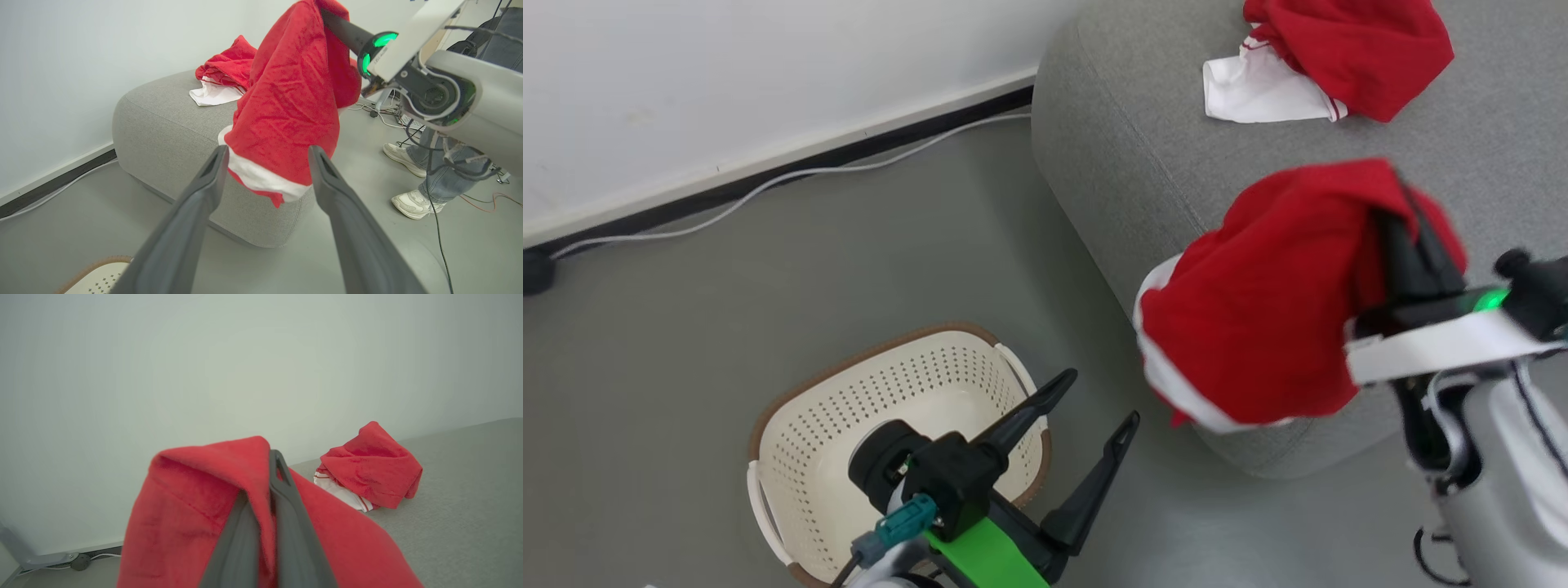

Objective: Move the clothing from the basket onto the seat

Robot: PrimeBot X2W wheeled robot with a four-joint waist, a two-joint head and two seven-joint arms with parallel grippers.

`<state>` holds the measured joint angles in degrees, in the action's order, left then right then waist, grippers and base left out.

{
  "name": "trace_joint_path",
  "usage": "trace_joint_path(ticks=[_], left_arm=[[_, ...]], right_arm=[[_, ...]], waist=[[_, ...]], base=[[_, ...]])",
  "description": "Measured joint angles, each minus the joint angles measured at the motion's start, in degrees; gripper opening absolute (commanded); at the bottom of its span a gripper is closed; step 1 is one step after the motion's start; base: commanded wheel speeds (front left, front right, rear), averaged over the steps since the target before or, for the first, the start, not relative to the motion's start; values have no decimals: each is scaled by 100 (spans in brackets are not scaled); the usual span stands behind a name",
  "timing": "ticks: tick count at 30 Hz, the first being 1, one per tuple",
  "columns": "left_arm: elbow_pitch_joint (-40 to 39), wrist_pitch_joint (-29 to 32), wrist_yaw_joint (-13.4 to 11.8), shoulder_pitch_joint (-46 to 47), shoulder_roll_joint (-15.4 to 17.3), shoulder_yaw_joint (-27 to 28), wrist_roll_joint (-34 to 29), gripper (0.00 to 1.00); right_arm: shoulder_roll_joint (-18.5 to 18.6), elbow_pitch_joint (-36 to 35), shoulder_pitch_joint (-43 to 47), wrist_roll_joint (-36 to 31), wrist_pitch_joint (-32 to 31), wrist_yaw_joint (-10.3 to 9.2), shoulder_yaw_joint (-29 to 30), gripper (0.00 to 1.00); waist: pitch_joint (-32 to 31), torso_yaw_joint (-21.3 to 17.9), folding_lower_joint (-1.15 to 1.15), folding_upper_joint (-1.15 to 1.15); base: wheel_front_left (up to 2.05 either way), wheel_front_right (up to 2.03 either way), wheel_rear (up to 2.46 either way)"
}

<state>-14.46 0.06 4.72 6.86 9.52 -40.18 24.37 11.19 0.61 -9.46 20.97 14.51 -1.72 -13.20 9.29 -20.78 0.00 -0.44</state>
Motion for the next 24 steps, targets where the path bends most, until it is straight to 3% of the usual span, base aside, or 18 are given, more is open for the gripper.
trace_joint_path(ticks=[12, 20, 24], left_arm=[[-138, 673, -12, 155, 188, -311, -162, 100], [-468, 1053, -77, 237, 456, -318, -405, 100], [-722, 1211, -97, 228, 647, -300, -431, 100]], right_arm=[[872, 633, -2605, 746, -622, -333, 1925, 0], [1913, 1388, -3850, 593, -753, -428, 2573, 0], [2068, 1636, -4147, 587, -748, -450, 2688, 0]], waist=[[1055, -29, 0, 0], [1676, 300, 0, 0], [1997, 467, 0, 0]], base=[[0, 0, 0], [0, 0, 0], [0, 0, 0]])
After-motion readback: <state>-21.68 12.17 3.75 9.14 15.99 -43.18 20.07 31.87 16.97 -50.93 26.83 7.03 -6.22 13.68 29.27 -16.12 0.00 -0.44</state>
